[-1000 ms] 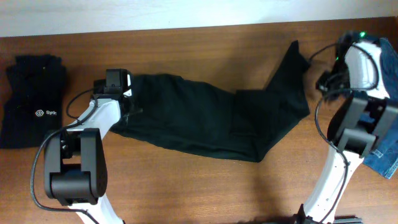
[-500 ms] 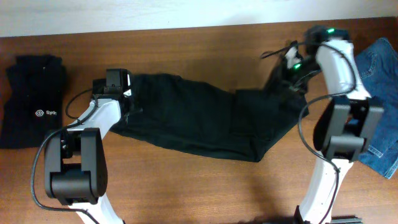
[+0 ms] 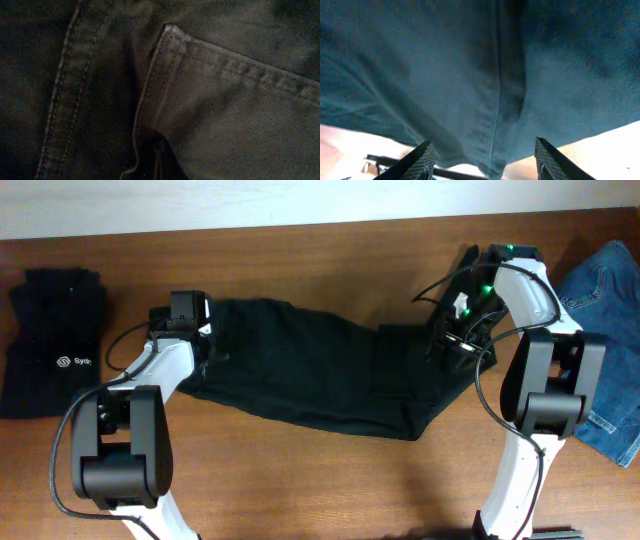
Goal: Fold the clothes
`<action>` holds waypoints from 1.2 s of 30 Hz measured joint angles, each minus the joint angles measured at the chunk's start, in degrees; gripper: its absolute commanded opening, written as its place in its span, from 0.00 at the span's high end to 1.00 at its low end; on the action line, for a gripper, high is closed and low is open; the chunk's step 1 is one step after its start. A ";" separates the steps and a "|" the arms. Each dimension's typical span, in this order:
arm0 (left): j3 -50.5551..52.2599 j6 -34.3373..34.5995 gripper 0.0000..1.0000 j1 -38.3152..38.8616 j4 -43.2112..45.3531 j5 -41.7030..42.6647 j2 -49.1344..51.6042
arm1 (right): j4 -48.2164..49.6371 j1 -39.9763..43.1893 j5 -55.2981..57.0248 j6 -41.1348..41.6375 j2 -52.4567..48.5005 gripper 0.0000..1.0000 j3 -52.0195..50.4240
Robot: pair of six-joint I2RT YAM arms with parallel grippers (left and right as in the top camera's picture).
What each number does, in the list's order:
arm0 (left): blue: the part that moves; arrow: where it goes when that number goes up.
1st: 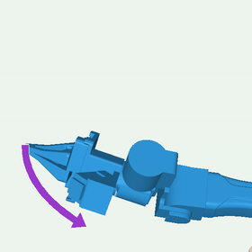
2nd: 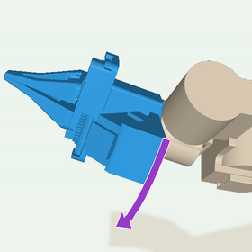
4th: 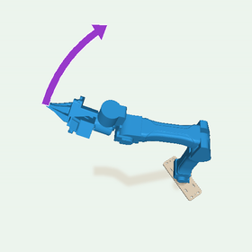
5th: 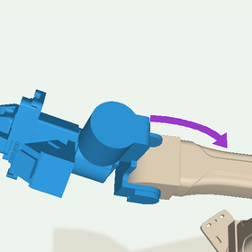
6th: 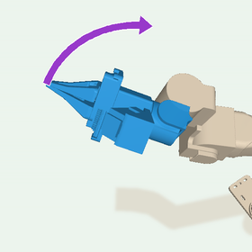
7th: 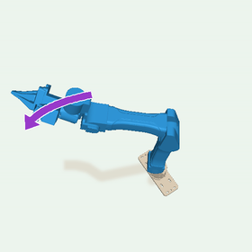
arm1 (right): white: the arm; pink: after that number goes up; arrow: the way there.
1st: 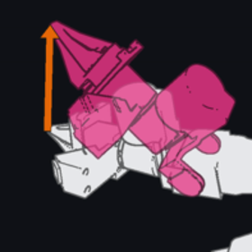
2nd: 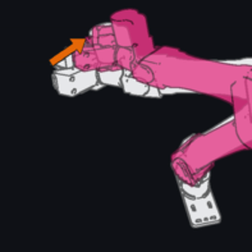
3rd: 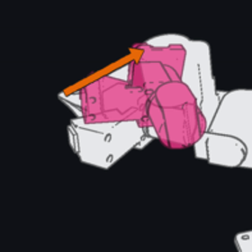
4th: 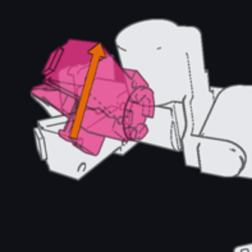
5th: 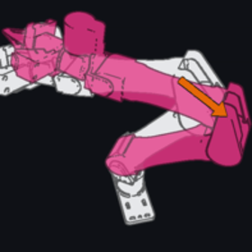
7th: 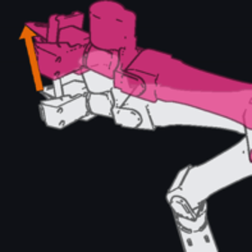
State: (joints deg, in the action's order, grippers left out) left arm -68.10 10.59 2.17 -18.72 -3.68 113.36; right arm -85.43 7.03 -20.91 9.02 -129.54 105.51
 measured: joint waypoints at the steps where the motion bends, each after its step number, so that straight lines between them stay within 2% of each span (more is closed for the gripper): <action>1: 0.00 0.00 0.99 0.00 0.02 0.00 0.02 | 0.72 0.00 0.00 0.07 0.00 0.41 0.00; 9: 0.00 0.00 0.99 0.00 0.02 0.00 0.02 | 6.99 -1.70 -0.92 0.24 0.00 0.43 -5.92; 12: 0.00 0.00 0.99 0.00 0.09 -0.11 0.02 | 8.37 -2.21 -1.95 0.20 0.00 0.59 -7.67; 16: 0.00 0.00 0.99 0.00 0.17 -0.31 0.07 | 9.90 -2.19 -3.17 0.85 0.00 0.95 -8.04; 28: 0.00 0.00 0.99 0.00 0.31 -0.68 0.11 | 15.02 -1.68 -13.51 1.22 0.00 0.96 -7.72; 36: 0.00 0.00 1.00 0.00 0.28 -0.81 0.11 | 19.06 4.17 -19.10 2.38 0.00 0.96 2.27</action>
State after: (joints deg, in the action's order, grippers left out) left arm -68.10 10.59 2.17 -18.44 -4.49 113.47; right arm -66.37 11.20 -40.01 11.40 -129.54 107.79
